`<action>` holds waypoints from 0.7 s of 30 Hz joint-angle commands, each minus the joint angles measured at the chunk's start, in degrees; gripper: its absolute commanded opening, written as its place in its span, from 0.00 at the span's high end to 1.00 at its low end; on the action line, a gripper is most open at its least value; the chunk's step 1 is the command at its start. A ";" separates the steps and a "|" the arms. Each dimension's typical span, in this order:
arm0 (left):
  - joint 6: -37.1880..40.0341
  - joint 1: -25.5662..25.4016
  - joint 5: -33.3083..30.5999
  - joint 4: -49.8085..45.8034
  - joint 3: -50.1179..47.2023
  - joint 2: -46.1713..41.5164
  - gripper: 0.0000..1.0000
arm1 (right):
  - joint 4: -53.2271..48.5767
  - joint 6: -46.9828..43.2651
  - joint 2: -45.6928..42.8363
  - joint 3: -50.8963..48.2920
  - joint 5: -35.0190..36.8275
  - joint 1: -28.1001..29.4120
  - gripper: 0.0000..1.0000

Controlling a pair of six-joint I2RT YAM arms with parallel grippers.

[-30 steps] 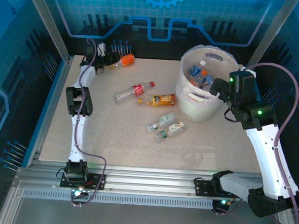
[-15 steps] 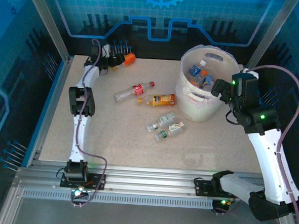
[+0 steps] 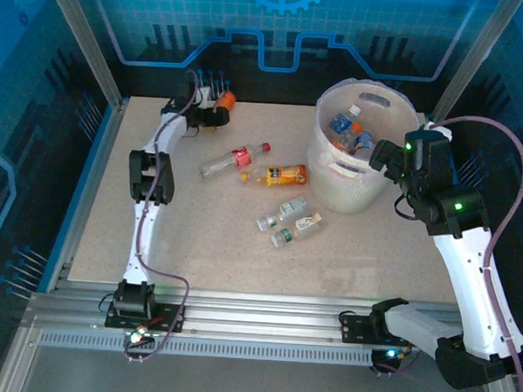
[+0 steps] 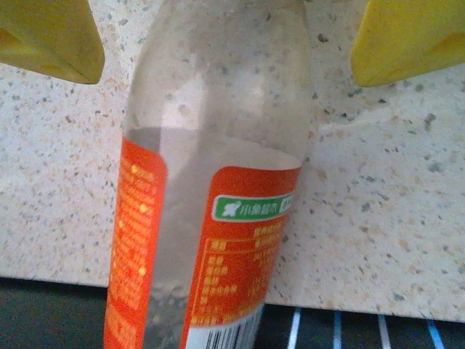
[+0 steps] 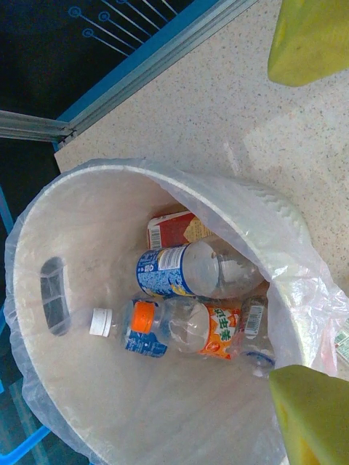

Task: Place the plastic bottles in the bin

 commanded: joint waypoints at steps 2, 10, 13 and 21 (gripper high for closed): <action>6.00 -1.64 -6.19 -5.60 -0.25 -3.36 0.11 | 1.56 0.85 -1.34 -0.79 1.29 0.76 0.00; 6.48 -2.71 -10.68 -7.64 3.54 -1.45 0.26 | 2.00 0.78 -1.71 -0.87 1.06 0.81 0.00; 6.59 -2.82 -10.66 -7.19 3.94 -1.19 0.32 | 2.16 0.78 -1.97 -1.07 1.16 0.80 0.00; 7.20 -3.17 -11.00 -7.18 4.59 -0.90 0.49 | 2.60 0.76 -2.49 -1.18 1.60 0.76 0.00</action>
